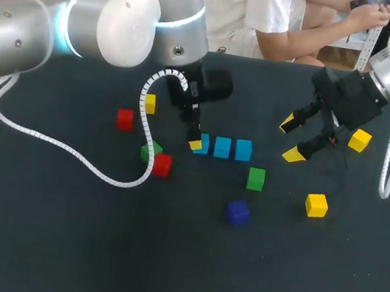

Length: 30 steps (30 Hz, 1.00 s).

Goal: Place the blue cubes, place green cubes on the blue cubes, place the yellow cubes on the green cubes, then place the red cubes on the yellow cubes, and place purple cube on the red cubes.

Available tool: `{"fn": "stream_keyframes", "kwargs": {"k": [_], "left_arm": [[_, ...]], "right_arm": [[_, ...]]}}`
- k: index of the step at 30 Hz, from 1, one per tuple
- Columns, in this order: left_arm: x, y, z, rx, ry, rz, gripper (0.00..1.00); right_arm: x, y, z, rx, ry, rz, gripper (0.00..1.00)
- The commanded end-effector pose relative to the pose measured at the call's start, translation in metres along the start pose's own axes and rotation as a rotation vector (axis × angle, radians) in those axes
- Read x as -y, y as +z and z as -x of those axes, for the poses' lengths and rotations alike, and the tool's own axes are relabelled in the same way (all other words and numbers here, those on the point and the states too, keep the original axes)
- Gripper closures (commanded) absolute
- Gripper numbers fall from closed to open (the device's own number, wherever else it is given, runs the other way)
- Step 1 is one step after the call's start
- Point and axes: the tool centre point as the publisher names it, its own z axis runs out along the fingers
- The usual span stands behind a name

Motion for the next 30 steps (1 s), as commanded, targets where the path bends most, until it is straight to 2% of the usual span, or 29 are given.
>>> {"fn": "stream_keyframes", "kwargs": {"k": [1, 15, 30], "left_arm": [[-0.0031, 0.0023, 0.0000, 0.000, 0.000, -0.006, 1.00], [-0.0065, 0.0014, 0.0022, -0.002, 0.029, -0.003, 1.00], [0.0012, 0.0041, -0.0002, -0.002, 0.021, -0.009, 1.00]], "right_arm": [[0.0000, 0.0002, -0.0002, 0.002, -0.001, 0.000, 0.00], [0.0000, 0.0002, -0.0002, 0.002, -0.001, 0.000, 0.00], [0.0000, 0.0002, -0.0002, 0.002, -0.001, 0.000, 0.00]]}}
